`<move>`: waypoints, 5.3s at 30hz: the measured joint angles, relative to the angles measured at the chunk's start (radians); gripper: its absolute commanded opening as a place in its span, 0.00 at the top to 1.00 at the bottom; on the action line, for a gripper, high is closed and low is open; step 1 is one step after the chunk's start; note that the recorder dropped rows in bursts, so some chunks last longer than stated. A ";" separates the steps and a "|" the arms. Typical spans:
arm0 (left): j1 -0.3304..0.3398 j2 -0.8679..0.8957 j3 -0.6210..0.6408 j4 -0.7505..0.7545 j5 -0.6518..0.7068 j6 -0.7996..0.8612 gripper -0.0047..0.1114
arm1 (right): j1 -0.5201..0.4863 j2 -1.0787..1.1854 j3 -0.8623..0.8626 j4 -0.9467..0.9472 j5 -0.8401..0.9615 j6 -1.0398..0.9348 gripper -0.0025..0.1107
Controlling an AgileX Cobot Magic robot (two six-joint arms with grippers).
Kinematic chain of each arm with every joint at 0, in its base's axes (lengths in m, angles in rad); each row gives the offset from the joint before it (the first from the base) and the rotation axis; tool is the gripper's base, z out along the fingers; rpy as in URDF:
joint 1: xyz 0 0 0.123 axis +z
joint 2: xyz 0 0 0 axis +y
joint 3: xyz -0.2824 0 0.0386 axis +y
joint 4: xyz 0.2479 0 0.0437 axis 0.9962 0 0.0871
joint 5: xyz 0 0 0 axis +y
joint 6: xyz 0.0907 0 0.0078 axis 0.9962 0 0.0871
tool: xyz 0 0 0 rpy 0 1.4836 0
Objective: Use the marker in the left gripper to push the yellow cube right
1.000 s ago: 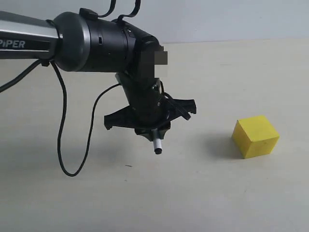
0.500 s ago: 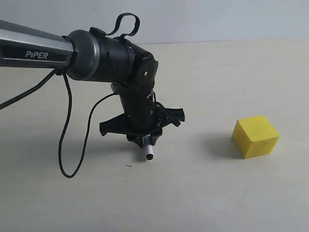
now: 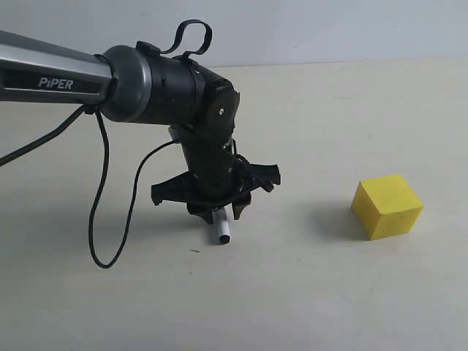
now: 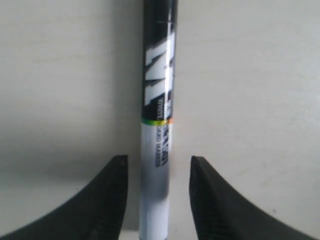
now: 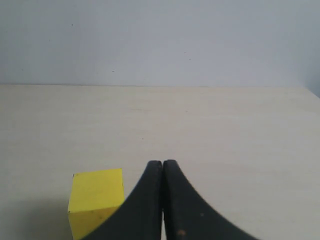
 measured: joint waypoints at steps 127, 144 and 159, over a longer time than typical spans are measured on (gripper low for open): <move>0.593 -2.053 1.294 0.289 -0.669 0.600 0.96 | 0.000 0.000 0.000 0.000 0.000 0.000 0.98; 0.593 -2.151 1.462 0.359 -0.749 0.603 0.96 | 0.000 0.000 0.000 0.000 0.000 0.000 0.98; 0.593 -2.151 1.463 0.333 -0.504 0.585 0.96 | 0.000 0.000 0.000 0.000 0.000 0.000 0.98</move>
